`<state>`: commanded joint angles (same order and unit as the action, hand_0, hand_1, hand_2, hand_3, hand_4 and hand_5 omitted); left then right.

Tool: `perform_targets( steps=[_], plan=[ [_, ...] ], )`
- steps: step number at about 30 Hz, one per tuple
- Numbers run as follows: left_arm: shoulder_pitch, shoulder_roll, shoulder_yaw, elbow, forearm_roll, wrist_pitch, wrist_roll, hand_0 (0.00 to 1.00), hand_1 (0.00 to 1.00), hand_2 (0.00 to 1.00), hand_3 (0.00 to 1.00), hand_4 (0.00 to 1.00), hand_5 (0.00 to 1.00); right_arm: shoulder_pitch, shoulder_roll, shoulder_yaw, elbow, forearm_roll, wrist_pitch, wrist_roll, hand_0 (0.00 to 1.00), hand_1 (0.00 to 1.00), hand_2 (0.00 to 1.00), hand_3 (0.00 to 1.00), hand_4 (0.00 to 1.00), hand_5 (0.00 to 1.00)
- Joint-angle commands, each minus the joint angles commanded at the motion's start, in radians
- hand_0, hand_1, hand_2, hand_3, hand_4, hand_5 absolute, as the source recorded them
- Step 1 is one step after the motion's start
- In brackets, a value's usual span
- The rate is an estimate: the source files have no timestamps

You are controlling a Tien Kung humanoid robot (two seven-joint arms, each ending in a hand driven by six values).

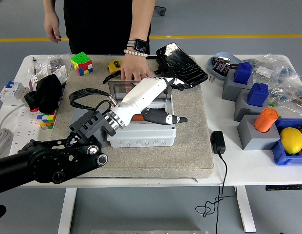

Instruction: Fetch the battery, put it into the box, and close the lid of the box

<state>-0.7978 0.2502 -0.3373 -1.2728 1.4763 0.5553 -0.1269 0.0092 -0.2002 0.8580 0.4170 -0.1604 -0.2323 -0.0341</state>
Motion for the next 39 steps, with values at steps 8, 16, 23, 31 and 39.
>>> perform_targets(
  steps=[8,16,23,31,39],
  plan=[
    [0.035,0.022,-0.123,-0.004,0.060,-0.019,0.082,0.774,0.803,0.769,0.761,0.998,0.543,-0.001,0.000,0.000,0.000,-0.001,0.001,0.000,0.582,0.643,0.655,0.544,0.870,0.406],
    [0.072,0.056,-0.212,-0.002,0.137,-0.104,0.209,0.842,0.833,0.781,0.785,0.998,0.597,-0.003,-0.001,0.004,0.001,-0.003,0.002,-0.001,0.581,0.643,0.654,0.544,0.871,0.407],
    [0.098,0.089,-0.223,-0.053,0.140,-0.181,0.268,0.782,0.769,0.705,0.747,0.998,0.629,-0.002,-0.001,0.008,0.001,-0.004,0.001,-0.001,0.582,0.643,0.653,0.544,0.872,0.407],
    [0.123,0.128,-0.203,-0.145,0.161,-0.257,0.345,0.717,0.691,0.651,0.713,0.998,0.627,-0.001,-0.002,0.013,0.004,-0.009,0.000,0.001,0.582,0.643,0.654,0.544,0.872,0.407],
    [0.166,0.161,-0.208,-0.229,0.171,-0.272,0.375,0.677,0.650,0.643,0.709,0.998,0.626,-0.005,-0.002,0.010,0.004,-0.008,0.001,0.000,0.581,0.643,0.654,0.545,0.872,0.407]
  ],
)
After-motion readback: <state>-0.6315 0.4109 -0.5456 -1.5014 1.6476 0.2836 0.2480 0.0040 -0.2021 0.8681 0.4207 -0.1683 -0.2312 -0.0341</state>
